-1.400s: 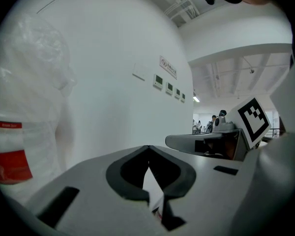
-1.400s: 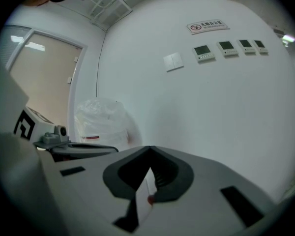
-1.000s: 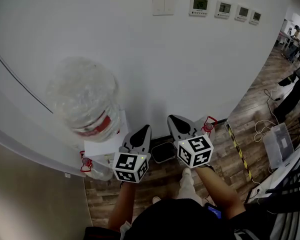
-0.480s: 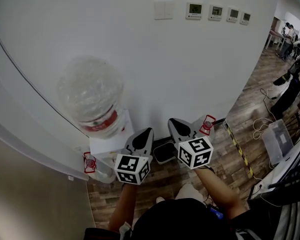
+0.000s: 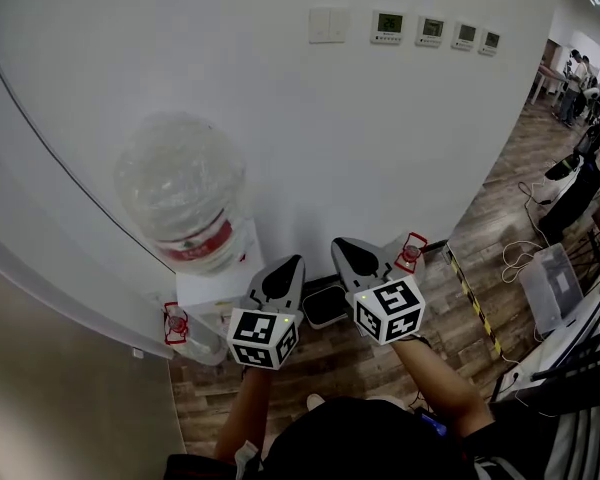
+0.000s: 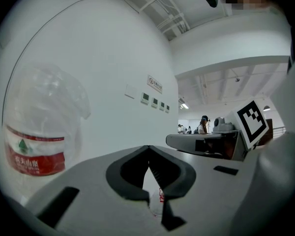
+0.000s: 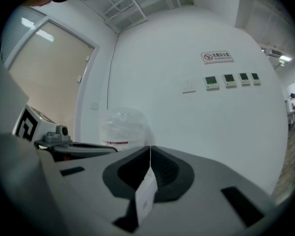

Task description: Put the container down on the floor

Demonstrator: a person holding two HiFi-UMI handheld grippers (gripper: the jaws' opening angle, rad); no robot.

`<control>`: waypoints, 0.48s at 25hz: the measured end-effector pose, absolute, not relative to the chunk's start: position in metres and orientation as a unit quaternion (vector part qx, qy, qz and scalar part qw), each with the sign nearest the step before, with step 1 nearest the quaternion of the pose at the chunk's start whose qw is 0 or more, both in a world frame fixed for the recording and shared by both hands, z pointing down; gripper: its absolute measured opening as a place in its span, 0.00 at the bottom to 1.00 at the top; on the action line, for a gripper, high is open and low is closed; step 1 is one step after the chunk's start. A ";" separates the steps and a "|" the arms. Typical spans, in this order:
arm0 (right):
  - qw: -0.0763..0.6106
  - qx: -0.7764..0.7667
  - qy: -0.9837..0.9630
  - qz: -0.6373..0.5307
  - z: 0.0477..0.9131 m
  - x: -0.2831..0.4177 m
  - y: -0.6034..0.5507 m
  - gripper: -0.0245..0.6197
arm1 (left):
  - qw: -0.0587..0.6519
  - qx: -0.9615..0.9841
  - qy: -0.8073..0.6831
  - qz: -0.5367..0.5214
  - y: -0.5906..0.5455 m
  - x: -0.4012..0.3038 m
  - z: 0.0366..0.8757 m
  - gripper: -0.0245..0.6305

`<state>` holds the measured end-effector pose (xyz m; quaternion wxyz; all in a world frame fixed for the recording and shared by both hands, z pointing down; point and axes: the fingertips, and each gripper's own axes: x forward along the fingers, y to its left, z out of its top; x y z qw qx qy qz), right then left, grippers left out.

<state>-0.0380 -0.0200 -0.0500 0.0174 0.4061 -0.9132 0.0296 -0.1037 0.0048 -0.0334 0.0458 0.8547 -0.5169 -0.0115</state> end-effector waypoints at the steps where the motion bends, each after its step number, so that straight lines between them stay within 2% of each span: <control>1: 0.017 0.405 -0.914 0.030 -0.051 -0.035 -0.019 0.09 | 0.046 0.854 -0.519 -0.012 0.005 -0.101 -0.034 0.06; 12: -0.002 0.381 -0.924 0.027 -0.065 0.001 -0.003 0.09 | 0.037 0.839 -0.542 -0.015 0.022 -0.061 -0.042 0.06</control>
